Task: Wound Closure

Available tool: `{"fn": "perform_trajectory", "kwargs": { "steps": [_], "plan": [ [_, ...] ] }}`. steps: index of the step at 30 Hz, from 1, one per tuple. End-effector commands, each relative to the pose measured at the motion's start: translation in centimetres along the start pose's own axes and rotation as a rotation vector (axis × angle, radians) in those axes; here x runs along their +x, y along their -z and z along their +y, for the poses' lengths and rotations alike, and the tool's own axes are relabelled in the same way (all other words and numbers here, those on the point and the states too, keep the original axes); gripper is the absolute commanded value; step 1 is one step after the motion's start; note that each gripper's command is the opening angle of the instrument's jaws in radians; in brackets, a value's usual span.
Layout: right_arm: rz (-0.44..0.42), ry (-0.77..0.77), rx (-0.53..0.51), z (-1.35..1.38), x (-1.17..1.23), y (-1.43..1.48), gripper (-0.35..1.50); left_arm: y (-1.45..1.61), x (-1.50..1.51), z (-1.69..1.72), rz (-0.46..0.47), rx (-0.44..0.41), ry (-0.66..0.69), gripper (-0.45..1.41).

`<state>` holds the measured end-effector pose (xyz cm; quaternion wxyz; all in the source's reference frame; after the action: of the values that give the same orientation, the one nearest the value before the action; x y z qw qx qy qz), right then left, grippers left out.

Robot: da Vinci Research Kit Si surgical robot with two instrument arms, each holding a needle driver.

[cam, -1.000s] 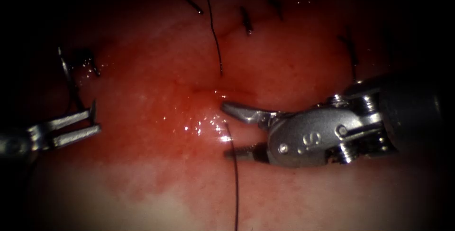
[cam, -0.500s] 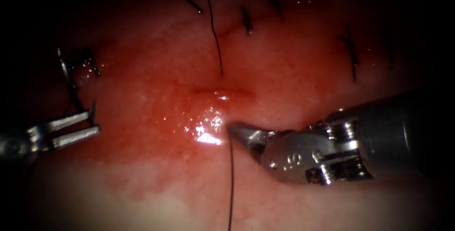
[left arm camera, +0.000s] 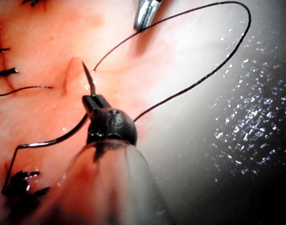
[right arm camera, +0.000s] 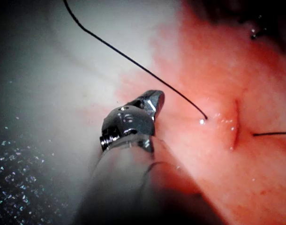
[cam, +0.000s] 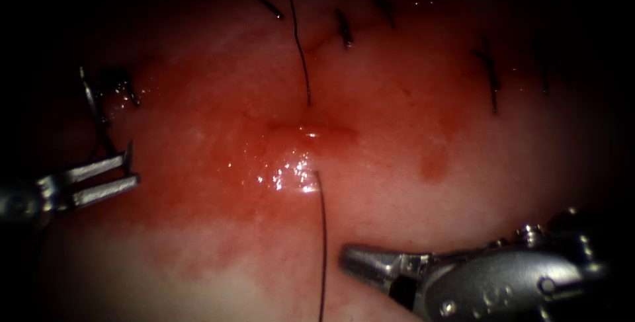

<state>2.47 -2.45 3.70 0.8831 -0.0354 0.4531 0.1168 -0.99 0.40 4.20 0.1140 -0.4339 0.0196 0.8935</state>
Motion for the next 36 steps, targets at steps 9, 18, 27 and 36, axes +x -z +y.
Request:
{"fn": "perform_trajectory", "kwargs": {
  "steps": [9, 18, 27, 36],
  "plan": [
    [0.163, -0.139, -0.006, 0.33, -0.84, -0.77, 1.43, -0.06, -0.02, 0.1, 0.002, -0.005, 0.003, -0.45],
    [0.131, -0.132, -0.008, 0.31, -0.85, -1.08, 1.36, -0.06, -0.02, 0.1, 0.001, -0.005, 0.003, -0.45],
    [-0.005, -0.154, -0.018, 0.21, -0.77, -0.94, -0.35, -0.06, -0.02, 0.09, 0.001, -0.005, -0.003, -0.45],
    [0.076, -0.157, 0.053, -0.41, -0.25, -0.39, -0.35, -0.06, -0.03, 0.09, 0.001, -0.004, -0.003, -0.45]
  ]
}}
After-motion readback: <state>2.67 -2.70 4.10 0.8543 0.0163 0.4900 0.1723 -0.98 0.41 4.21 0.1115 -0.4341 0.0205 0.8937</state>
